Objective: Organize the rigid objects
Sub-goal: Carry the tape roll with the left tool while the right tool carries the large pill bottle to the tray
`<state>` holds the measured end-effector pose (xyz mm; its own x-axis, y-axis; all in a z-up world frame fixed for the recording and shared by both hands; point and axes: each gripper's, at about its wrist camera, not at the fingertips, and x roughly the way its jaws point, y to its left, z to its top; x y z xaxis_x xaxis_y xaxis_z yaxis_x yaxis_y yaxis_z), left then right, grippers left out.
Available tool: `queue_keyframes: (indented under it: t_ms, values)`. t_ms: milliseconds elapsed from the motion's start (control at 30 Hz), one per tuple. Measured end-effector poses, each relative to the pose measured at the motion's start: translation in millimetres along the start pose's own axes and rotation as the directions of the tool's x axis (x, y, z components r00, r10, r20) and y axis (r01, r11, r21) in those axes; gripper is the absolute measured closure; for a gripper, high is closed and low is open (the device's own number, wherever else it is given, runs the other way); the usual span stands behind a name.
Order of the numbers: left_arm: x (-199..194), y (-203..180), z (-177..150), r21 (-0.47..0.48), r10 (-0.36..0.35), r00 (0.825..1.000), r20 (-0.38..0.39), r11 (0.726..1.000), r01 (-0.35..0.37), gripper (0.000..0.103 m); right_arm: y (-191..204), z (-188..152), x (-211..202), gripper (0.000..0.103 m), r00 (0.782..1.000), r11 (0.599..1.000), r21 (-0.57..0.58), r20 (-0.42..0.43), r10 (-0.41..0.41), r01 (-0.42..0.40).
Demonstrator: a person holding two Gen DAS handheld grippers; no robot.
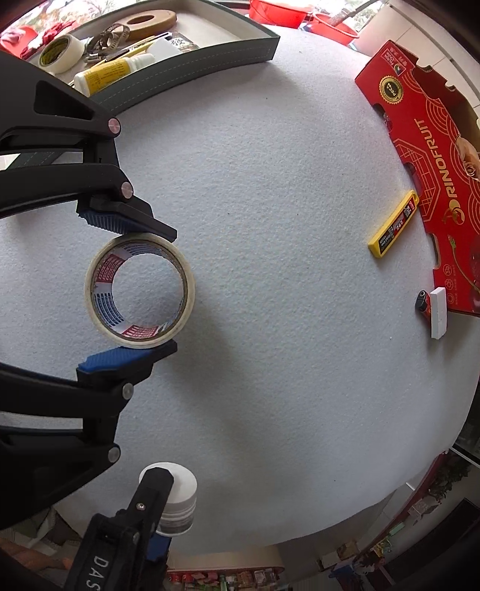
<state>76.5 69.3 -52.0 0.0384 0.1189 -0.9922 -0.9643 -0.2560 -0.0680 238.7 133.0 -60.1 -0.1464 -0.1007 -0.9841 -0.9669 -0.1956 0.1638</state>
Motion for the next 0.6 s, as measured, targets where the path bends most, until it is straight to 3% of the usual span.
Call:
queue_keyframes:
  t_ms: [433,600]
  values:
    - [-45,2,-72,0.071,-0.089,0.996,-0.028,0.993,0.091,0.047,15,-51,-23,0.03,1.0,0.999,-0.039,-0.002,0.0,0.0]
    - [-71,21,-86,0.054,-0.109,0.994,0.003,0.993,0.109,0.047,42,-46,-31,0.03,1.0,0.996,-0.091,0.023,-0.004,0.006]
